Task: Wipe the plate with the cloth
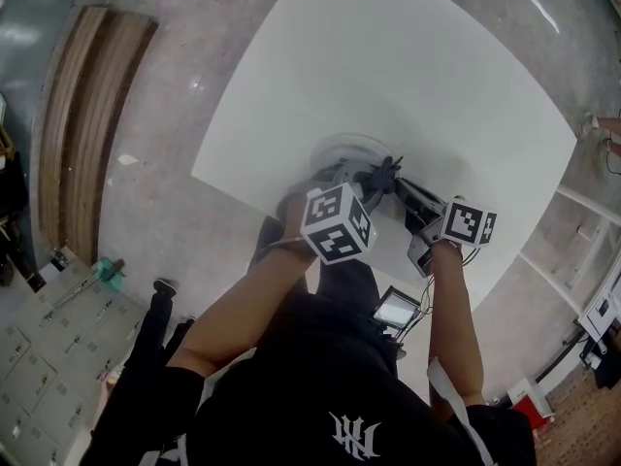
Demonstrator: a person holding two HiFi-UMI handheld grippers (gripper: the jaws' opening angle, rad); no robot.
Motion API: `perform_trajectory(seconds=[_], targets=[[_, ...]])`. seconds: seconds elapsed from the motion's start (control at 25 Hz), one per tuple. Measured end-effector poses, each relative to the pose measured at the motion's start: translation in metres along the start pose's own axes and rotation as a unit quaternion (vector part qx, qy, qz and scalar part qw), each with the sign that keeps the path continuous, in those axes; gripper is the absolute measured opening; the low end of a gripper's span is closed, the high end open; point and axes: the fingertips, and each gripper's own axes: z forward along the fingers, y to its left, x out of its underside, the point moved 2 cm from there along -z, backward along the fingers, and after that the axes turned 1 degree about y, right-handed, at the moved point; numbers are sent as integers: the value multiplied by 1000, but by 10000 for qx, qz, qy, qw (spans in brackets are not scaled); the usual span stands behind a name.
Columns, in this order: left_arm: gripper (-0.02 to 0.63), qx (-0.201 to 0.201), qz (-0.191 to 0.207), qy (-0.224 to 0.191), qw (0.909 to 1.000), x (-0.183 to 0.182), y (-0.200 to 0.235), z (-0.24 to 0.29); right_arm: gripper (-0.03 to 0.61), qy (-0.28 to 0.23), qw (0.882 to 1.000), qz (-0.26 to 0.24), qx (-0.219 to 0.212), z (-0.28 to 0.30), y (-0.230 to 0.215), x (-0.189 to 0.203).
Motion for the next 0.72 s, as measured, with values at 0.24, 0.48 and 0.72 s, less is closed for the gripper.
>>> perform_trajectory(seconds=[0.24, 0.48, 0.72], targets=[[51, -436, -99, 154, 9989, 34, 31, -28, 18, -21, 10000, 21, -9, -1, -1, 0], [51, -914, -378, 216, 9949, 69, 63, -73, 18, -2, 10000, 27, -54, -1, 0, 1], [51, -1315, -268, 808, 9877, 103, 81, -100, 18, -2, 10000, -1, -43, 0, -2, 2]])
